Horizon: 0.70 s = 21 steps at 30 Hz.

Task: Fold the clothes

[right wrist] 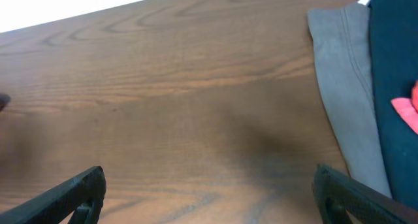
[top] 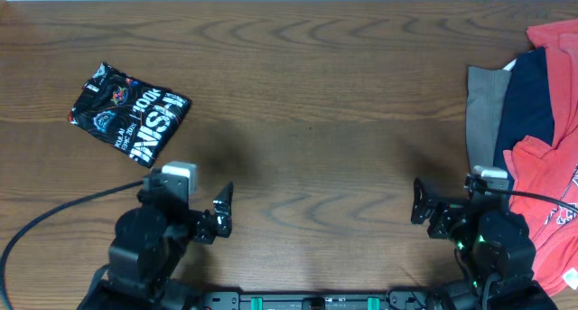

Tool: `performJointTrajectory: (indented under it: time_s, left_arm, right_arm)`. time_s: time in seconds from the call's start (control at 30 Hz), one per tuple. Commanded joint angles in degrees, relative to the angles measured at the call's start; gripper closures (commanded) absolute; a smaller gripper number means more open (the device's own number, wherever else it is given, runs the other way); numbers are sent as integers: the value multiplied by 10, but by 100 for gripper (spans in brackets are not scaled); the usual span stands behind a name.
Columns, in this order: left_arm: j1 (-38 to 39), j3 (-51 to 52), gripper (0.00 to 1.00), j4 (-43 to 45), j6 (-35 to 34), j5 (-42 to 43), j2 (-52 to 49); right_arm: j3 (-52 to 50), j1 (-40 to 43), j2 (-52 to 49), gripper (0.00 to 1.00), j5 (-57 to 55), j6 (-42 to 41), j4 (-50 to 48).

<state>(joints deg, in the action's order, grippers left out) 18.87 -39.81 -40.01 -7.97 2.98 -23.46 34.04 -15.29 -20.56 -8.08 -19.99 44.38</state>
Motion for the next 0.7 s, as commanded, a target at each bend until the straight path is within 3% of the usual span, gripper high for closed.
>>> performJointTrajectory:
  time_s: [0.0,0.67]
  left_arm:
    - [2,2,2,2,-9,-9,10]
    - [2,2,2,-2,-9,-9,7]
  right_arm:
    - [-5,-5,0,1,-16,-8,18]
    - [-5,-7,37,1,-16,-8,163]
